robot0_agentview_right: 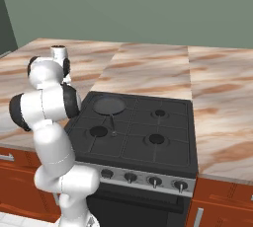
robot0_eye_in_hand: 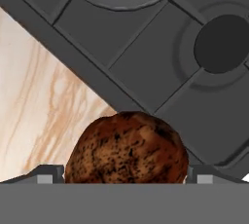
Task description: Place the steak on the plate and place the lemon wedge on the same plate.
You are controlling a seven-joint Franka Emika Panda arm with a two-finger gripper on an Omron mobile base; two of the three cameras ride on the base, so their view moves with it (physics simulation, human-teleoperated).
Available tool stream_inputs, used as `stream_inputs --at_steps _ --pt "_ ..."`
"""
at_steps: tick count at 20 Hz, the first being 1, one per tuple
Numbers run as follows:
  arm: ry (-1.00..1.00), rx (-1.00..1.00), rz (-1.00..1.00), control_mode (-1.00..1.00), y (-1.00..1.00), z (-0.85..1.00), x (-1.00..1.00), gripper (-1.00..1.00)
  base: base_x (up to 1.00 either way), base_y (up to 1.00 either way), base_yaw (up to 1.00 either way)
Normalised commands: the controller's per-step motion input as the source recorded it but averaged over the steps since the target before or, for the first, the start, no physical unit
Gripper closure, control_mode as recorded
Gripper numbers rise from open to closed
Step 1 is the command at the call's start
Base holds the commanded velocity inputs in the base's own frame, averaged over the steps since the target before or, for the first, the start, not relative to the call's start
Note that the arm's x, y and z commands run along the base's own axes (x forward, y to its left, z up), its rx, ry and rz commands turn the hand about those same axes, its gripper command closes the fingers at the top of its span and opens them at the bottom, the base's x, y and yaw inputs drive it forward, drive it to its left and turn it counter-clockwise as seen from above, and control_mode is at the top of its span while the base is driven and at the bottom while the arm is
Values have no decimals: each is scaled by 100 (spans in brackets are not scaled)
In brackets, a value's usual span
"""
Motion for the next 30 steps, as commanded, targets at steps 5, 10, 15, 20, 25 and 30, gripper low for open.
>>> stream_inputs --at_steps 5,10,15,20,25,30 --pt "0 -6 15 -100 73 25 -20 100 0 0 0" --pt "0 -2 21 -100 81 5 -8 100 0 0 0" --pt "0 0 28 -100 78 -4 -14 100 0 0 0" --pt "0 0 28 -100 65 -17 -13 100 0 0 0" --pt "0 0 20 -100 46 -40 -22 100 0 0 0" --pt "0 0 11 -100 33 -41 -3 100 0 0 0"
